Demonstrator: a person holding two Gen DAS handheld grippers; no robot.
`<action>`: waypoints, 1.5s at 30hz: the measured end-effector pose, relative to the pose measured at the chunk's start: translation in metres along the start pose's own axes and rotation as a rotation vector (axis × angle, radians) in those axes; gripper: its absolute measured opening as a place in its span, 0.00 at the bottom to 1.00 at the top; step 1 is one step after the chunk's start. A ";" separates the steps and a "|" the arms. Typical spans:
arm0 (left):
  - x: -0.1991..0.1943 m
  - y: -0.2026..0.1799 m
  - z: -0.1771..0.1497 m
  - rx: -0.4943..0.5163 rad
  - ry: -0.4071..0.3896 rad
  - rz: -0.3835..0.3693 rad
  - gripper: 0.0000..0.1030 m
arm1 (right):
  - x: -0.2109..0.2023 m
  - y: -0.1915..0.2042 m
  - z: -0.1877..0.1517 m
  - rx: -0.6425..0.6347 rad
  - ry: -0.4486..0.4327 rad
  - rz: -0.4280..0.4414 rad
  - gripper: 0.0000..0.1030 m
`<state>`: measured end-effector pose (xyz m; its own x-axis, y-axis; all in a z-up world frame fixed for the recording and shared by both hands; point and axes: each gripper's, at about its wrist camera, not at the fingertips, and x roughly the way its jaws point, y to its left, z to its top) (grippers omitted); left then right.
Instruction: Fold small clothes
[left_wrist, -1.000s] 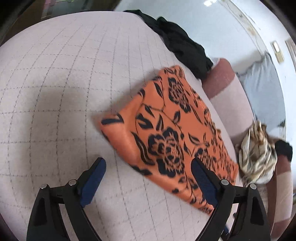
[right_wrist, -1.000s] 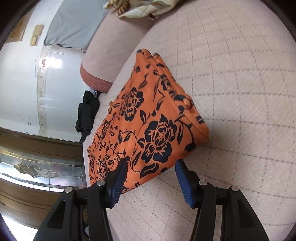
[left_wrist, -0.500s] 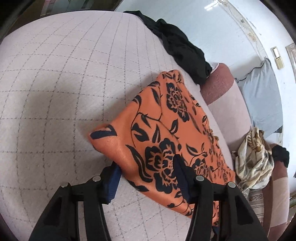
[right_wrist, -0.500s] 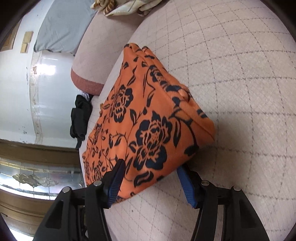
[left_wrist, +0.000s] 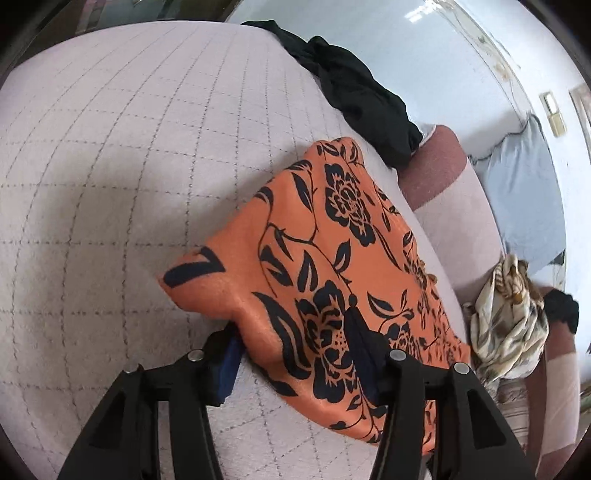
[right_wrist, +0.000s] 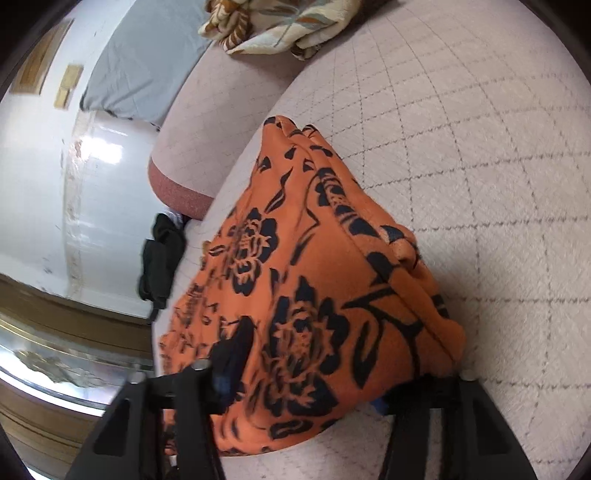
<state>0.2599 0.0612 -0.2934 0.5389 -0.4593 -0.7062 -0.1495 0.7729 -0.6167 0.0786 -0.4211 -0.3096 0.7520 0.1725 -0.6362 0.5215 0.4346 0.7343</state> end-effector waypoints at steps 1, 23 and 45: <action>0.000 0.000 -0.001 0.001 -0.003 0.002 0.51 | 0.001 0.000 0.000 -0.003 -0.003 -0.010 0.44; -0.026 -0.014 -0.011 0.024 -0.140 0.063 0.11 | -0.017 0.027 -0.004 -0.100 -0.124 0.025 0.15; -0.012 0.014 -0.009 -0.120 -0.063 0.000 0.27 | -0.005 -0.021 0.001 0.157 -0.026 0.060 0.31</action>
<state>0.2440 0.0741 -0.2967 0.5890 -0.4279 -0.6855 -0.2460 0.7131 -0.6565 0.0644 -0.4321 -0.3215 0.7929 0.1702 -0.5852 0.5302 0.2809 0.8000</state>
